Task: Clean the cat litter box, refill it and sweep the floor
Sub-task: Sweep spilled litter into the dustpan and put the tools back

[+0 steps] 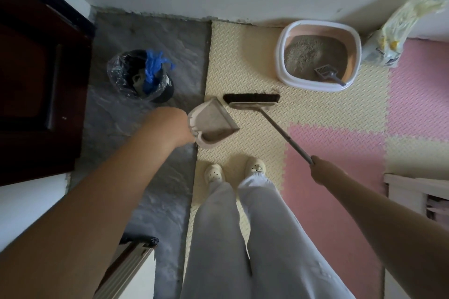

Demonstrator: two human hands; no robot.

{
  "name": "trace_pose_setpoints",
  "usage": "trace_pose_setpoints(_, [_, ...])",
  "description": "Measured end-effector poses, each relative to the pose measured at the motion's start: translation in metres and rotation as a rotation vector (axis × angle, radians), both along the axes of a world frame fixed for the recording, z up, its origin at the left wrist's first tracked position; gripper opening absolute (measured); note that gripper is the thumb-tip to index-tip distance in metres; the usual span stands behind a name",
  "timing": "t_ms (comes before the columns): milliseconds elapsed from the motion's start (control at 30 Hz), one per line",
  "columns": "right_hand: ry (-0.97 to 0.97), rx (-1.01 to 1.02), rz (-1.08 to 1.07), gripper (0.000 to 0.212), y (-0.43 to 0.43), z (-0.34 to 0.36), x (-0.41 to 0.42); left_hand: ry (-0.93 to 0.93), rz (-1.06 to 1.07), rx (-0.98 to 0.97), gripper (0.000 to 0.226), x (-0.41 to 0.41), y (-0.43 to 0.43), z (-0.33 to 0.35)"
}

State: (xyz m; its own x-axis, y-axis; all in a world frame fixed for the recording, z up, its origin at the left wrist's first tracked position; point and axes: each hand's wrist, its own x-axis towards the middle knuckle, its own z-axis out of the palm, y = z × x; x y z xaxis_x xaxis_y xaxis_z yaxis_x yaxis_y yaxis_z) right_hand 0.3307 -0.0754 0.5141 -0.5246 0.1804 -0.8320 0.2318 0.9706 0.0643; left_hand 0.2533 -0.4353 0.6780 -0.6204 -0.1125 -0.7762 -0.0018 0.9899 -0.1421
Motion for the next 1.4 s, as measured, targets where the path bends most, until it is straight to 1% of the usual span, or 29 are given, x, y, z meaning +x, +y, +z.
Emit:
trace_pose_setpoints(67, [0.046,-0.004,0.004,0.024,0.004,0.009,-0.007,-0.131,-0.017,-0.014,0.031,-0.005,0.001,0.000])
trace_pose_setpoints(100, [0.071,-0.008,0.002,0.023,0.007,0.015,-0.010,-0.144,-0.029,-0.039,0.028,-0.006,0.000,-0.001])
trace_pose_setpoints(167, [0.119,-0.025,-0.010,0.024,0.012,0.030,-0.012,-0.087,-0.029,-0.063,0.026,-0.006,-0.009,-0.002])
trace_pose_setpoints(267, [0.164,-0.073,-0.049,0.024,0.011,0.044,-0.016,0.007,-0.026,-0.043,0.020,0.004,-0.020,0.000])
trace_pose_setpoints(400, [0.190,-0.103,-0.082,0.024,-0.013,0.038,-0.051,0.040,-0.027,-0.024,0.016,0.021,-0.012,-0.003])
trace_pose_setpoints(500, [0.166,-0.100,-0.087,0.023,-0.037,0.022,-0.078,0.044,-0.054,-0.047,0.019,0.022,-0.002,-0.004])
trace_pose_setpoints(600, [0.095,-0.050,-0.071,0.024,-0.046,0.004,-0.080,0.048,-0.055,-0.068,0.021,0.018,0.001,-0.004])
trace_pose_setpoints(733, [0.026,0.011,0.018,0.032,-0.018,0.004,-0.044,0.035,-0.004,-0.083,0.019,0.015,-0.005,-0.003])
trace_pose_setpoints(867, [-0.005,0.060,0.070,0.038,0.038,0.017,-0.010,0.040,-0.044,-0.075,0.018,0.020,-0.010,-0.002])
trace_pose_setpoints(933, [0.024,0.060,0.106,0.033,0.059,0.023,-0.006,0.047,-0.047,-0.069,0.017,0.023,-0.011,-0.001])
trace_pose_setpoints(1000, [0.078,0.025,0.114,0.027,0.075,0.034,-0.004,0.046,-0.044,-0.064,0.010,0.023,-0.011,0.001])
trace_pose_setpoints(1067, [0.122,-0.035,0.029,0.028,0.093,0.044,0.003,0.057,-0.058,-0.062,0.007,0.021,-0.012,0.003])
trace_pose_setpoints(1200, [0.135,-0.166,-0.272,0.031,0.112,0.062,0.022,0.061,-0.123,-0.060,0.006,0.013,-0.006,0.008])
trace_pose_setpoints(1333, [0.081,-0.182,-0.689,0.024,0.110,0.073,0.022,0.053,-0.220,-0.096,0.010,-0.001,0.005,0.012])
trace_pose_setpoints(1400, [0.051,-0.193,-0.766,0.030,0.110,0.075,0.023,0.055,-0.249,-0.111,0.010,-0.008,0.010,0.015])
